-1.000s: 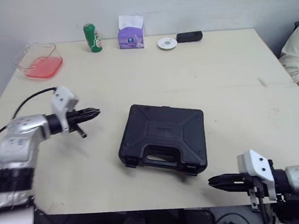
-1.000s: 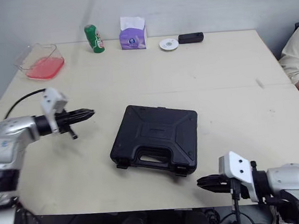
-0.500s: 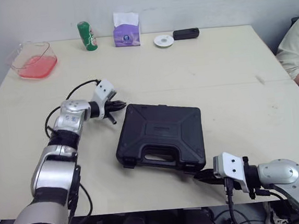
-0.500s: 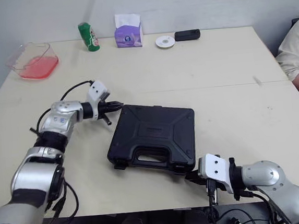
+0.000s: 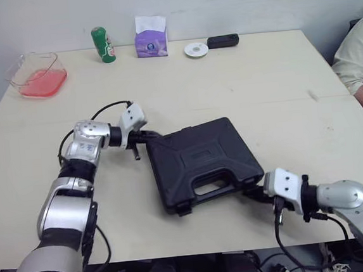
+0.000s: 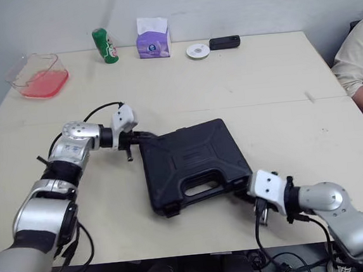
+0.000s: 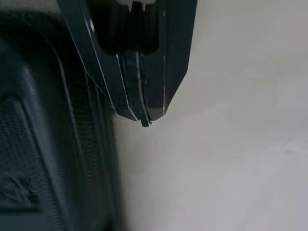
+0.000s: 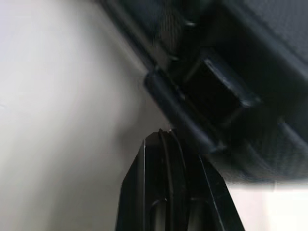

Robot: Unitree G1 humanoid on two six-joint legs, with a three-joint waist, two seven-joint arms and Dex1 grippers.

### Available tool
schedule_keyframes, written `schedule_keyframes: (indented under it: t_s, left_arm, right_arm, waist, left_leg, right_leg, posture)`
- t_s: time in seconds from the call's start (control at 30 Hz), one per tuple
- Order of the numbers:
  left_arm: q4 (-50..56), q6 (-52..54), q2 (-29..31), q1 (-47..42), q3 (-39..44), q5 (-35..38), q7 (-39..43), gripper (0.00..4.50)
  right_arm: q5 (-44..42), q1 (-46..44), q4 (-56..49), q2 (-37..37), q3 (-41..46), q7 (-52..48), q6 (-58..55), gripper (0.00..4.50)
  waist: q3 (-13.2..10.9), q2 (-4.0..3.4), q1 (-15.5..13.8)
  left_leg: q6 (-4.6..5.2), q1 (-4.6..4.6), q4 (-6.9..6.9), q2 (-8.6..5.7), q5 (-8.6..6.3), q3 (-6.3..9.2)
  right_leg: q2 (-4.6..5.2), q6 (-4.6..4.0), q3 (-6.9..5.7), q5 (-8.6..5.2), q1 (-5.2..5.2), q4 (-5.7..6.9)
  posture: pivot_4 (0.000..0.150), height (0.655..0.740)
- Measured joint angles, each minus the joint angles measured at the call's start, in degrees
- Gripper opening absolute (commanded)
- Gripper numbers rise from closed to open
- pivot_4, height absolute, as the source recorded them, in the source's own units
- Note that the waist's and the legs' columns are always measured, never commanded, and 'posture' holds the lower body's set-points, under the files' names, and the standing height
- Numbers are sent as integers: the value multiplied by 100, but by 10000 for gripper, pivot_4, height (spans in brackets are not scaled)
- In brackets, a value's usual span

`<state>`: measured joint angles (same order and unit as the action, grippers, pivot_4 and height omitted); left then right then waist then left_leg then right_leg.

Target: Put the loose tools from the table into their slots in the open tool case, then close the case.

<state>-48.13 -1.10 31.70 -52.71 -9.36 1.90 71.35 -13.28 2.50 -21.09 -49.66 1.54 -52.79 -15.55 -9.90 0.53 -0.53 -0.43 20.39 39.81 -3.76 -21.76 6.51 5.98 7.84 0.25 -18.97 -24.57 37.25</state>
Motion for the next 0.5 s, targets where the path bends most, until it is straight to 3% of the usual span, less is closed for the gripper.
schedule_keyframes:
  t_s: [0.27, 0.5]
  left_arm:
    - [1993, 1124, 57, 1078, 174, 412, 44, 453]
    - [2100, 1661, 284, 664, 560, 493, -686, 453]
  right_arm:
    - [33, -119, 696, -158, 413, -168, 312, 206]
    - [-31, 295, 705, -208, 923, -225, 265, 206]
  waist:
    - [0, 0, -39]
    - [0, 1, -74]
  left_leg:
    - [5, 4, 14, -12, -2, 12]
    - [7, 4, 14, -15, -3, 12]
  right_leg:
    - [22, 0, -6, 0, 1, 8]
    - [21, 0, -8, 0, 0, 15]
  posture:
    - [1500, 7400]
    - [1500, 7400]
